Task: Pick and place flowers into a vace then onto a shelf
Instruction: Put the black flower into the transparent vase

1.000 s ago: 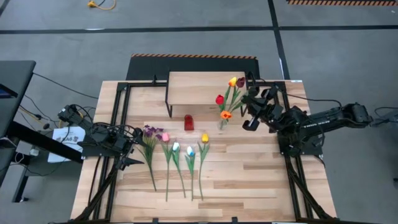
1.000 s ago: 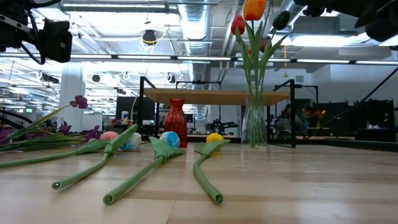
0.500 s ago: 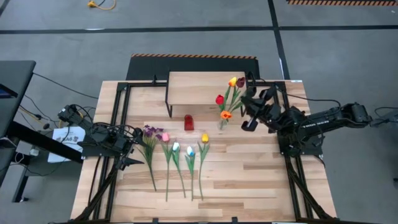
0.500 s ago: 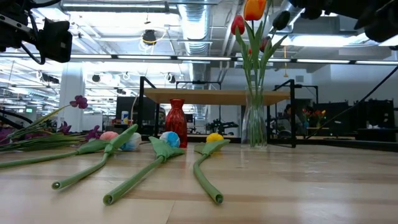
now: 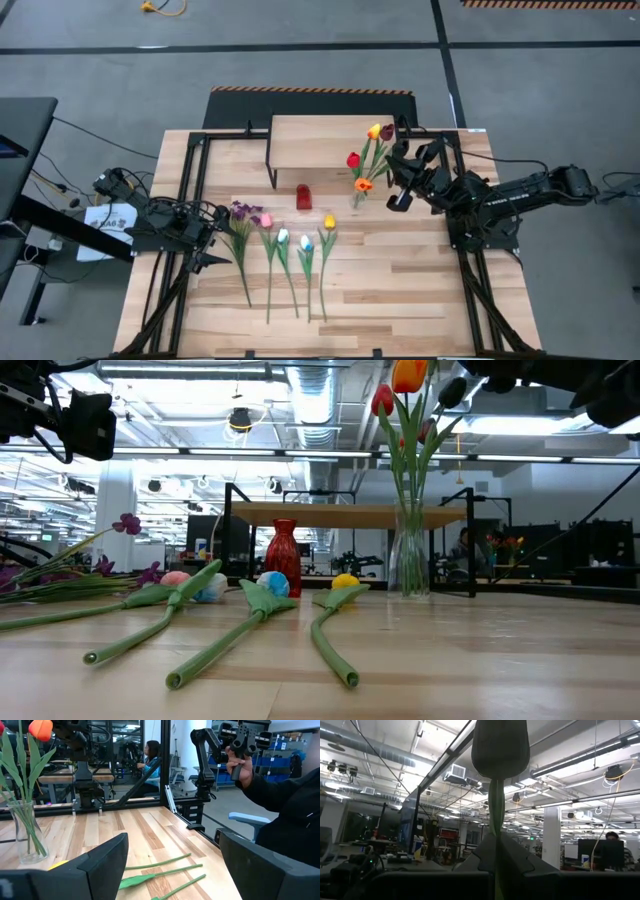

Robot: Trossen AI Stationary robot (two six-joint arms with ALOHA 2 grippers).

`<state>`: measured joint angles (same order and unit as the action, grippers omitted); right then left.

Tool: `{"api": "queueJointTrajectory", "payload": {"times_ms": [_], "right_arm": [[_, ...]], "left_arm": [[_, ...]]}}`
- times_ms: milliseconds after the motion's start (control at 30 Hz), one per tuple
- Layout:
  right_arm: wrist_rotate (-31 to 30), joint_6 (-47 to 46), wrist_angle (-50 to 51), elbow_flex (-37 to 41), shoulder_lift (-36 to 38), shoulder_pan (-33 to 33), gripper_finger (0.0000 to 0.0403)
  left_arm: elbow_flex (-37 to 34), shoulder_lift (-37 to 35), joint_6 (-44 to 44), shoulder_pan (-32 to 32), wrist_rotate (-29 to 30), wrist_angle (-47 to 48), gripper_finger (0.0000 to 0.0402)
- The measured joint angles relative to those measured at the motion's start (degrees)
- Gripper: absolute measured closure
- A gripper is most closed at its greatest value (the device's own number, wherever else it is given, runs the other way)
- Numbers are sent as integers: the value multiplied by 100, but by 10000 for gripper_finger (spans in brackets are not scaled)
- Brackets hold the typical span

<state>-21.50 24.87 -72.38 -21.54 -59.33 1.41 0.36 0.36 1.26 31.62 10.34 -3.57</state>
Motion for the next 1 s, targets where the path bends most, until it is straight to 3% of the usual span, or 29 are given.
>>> {"api": "queueJointTrajectory", "payload": {"times_ms": [400,767,1000], "right_arm": [[-300,-199,105,0,0,0,399],[-302,-204,149,-2,0,0,354],[-301,-206,149,-1,0,7,349]], "left_arm": [[0,0,2,0,-1,0,99],[0,0,2,0,-1,0,99],[0,-1,1,1,0,0,99]]}}
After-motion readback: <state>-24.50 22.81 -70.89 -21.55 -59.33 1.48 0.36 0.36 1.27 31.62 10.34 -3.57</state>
